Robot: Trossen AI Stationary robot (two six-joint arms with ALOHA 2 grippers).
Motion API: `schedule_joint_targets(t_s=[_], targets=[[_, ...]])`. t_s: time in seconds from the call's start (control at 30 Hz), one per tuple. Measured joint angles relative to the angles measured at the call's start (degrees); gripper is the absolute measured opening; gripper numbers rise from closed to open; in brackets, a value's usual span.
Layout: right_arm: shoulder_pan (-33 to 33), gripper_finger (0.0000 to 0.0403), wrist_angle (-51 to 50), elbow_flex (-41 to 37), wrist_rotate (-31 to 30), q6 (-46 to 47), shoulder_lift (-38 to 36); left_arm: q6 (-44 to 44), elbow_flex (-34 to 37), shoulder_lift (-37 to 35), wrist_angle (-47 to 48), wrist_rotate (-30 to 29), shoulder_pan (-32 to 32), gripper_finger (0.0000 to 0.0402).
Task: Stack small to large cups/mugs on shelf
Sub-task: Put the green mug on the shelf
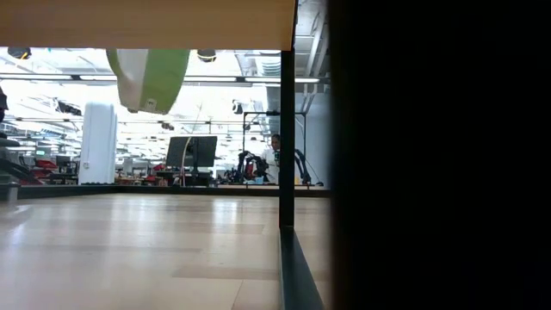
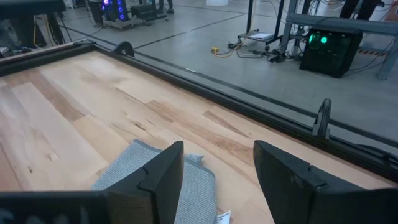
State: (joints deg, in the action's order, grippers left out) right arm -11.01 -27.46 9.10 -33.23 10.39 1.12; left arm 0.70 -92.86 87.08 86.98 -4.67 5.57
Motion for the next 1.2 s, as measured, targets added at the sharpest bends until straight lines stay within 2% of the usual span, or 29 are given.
schedule_joint_targets(t_s=[0.33,0.67,0.9,1.2], targets=[[0.0,0.0216,-0.4,0.0,0.0,0.2,0.0,15.6,-0.6,-4.6,0.7,-1.7,-13.0,0.0001],[0.0,0.0216,-0.4,0.0,0.0,0.2,0.0,28.0,-0.6,-4.6,-1.9,-2.7,-26.3,0.0001],[0.0,0.0216,-1.5,0.0,0.1,1.9,0.0,36.0,-0.6,-4.5,-5.2,-4.0,-32.8,0.0001],[0.0,0.0216,-2.1,0.0,0.2,3.1,0.0,44.5,-0.5,-2.0,-8.1,-3.3,-38.3,0.0001]])
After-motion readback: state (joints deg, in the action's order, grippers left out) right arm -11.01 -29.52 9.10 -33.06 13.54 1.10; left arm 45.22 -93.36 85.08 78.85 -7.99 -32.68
